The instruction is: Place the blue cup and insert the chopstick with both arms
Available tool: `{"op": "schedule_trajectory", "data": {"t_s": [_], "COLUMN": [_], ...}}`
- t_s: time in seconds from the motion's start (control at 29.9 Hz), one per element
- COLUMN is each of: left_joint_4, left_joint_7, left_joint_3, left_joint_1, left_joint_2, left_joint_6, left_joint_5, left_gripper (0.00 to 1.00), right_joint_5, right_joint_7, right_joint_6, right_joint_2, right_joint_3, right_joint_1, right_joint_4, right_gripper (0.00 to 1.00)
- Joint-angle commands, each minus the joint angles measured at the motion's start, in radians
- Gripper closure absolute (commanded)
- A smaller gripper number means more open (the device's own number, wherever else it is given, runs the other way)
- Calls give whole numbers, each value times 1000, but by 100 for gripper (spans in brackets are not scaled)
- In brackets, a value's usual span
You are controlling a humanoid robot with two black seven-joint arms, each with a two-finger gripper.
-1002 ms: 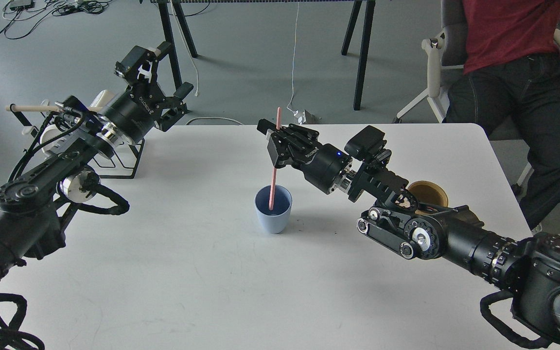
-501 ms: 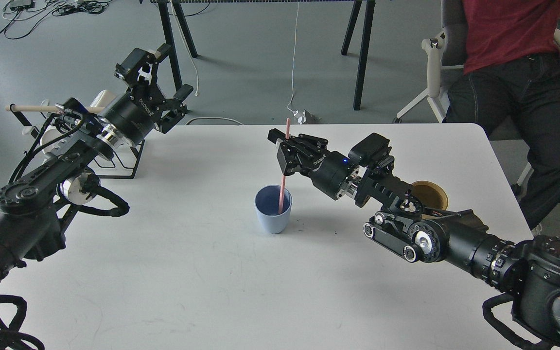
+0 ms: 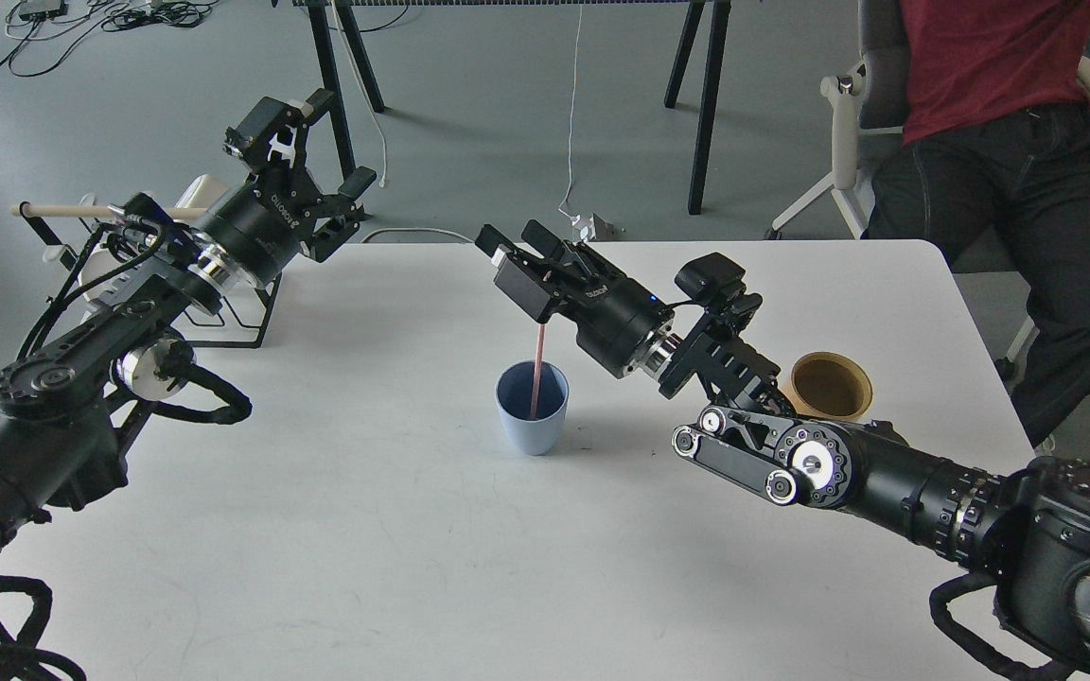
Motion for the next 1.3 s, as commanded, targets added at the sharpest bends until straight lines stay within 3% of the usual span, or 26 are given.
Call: {"op": "schedule_trajectory", "data": {"t_s": [0.0,0.33,0.43,0.57,0.63,0.67,0.77,1.27], "left_joint_4": [-1,-8,-11,-14,-20,-26,-37,-43], "left_joint_7": [0,0,0,0,0,0,0,0], "left_joint_3": [1,-5,-5,-5,-6,-8,-40,-52], "left_joint_1": [-3,-9,-15,-18,-18,-17,-11,8], "left_joint_2": [10,111,125,128,136,139,140,133], "left_joint_6": [0,0,0,0,0,0,0,0], "left_joint_5": [0,-72,-127,-146,-146,-146,-147,-149], "left_gripper": [1,1,1,1,1,1,1,1], "right_joint_5": [110,617,818,1044,1096,1102,1103,1109], "right_joint_7": [0,0,0,0,0,0,0,0], "right_joint_6": [0,93,224,484,608,671,783,779], "right_joint_2": [-89,-433,-500,-574,-585,-586,-585,-563], "right_joint_3": [87,250,259,259,259,259,259,340], "right_joint_1": [10,0,-25,-51,-68,-77,-96,-102], "right_joint_4": [56,314,358,380,380,381,384,406], "right_gripper": [12,12,11,11,11,6,2,1]}}
